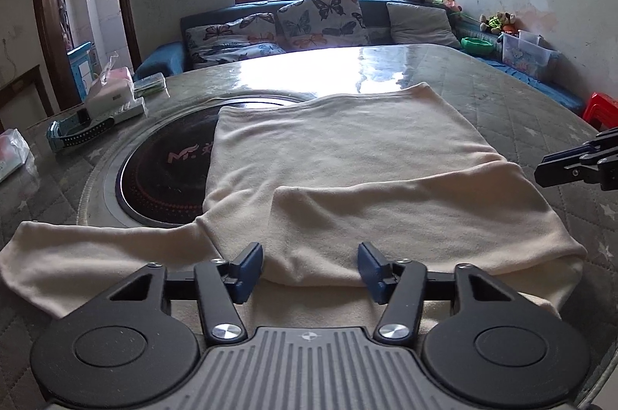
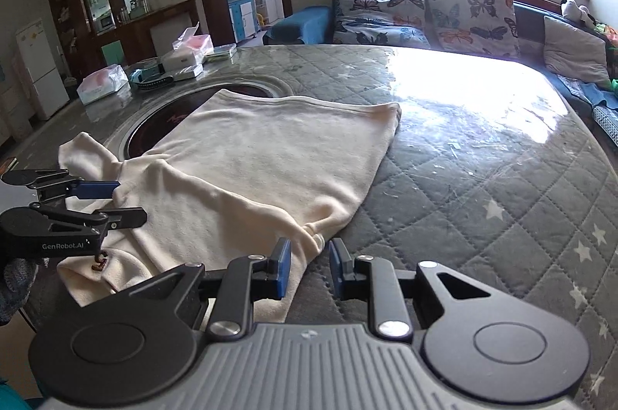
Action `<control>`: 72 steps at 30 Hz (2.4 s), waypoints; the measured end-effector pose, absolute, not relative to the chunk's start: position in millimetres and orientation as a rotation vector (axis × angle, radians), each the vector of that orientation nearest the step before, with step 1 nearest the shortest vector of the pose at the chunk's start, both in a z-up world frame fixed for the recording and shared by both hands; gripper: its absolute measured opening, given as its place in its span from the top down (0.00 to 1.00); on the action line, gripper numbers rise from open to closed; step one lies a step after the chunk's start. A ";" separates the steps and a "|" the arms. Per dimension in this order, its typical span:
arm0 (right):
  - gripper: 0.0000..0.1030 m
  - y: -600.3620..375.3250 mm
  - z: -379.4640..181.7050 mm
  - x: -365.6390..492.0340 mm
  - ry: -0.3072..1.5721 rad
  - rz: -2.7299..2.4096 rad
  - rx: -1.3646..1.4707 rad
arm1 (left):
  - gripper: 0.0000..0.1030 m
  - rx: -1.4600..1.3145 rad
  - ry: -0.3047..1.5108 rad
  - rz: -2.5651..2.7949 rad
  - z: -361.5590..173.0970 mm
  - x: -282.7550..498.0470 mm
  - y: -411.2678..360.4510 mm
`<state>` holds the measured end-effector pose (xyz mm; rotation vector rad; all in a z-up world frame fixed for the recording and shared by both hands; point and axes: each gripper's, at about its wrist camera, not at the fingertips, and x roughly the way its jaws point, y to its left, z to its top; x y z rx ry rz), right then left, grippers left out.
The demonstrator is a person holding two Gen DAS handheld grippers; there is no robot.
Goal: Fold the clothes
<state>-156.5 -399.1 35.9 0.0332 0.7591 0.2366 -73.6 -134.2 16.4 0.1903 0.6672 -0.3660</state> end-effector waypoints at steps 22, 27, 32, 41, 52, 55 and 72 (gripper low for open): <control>0.80 -409.2 19.7 -139.8 0.742 0.208 0.048 | 0.97 0.206 0.558 -0.322 51.2 -93.4 -117.6; 0.80 -409.6 25.5 -142.7 0.718 0.219 0.064 | 0.97 0.210 0.560 -0.323 49.6 -93.5 -115.9; 0.80 -402.1 20.5 -137.3 0.729 0.229 0.047 | 0.96 0.219 0.566 -0.316 46.1 -91.0 -116.9; 0.80 -407.6 24.0 -145.1 0.726 0.200 0.047 | 0.93 0.217 0.588 -0.321 45.1 -85.8 -120.2; 0.81 -401.4 15.1 -145.3 0.772 0.210 0.003 | 0.92 0.264 0.586 -0.538 38.9 -100.3 -180.5; 0.81 -405.9 19.5 -151.8 0.756 0.202 0.014 | 0.92 0.277 0.597 -0.583 32.1 -102.9 -193.9; 0.82 -380.3 23.8 -130.0 0.742 0.286 -0.018 | 0.72 0.242 0.633 -0.553 25.2 -100.6 -162.0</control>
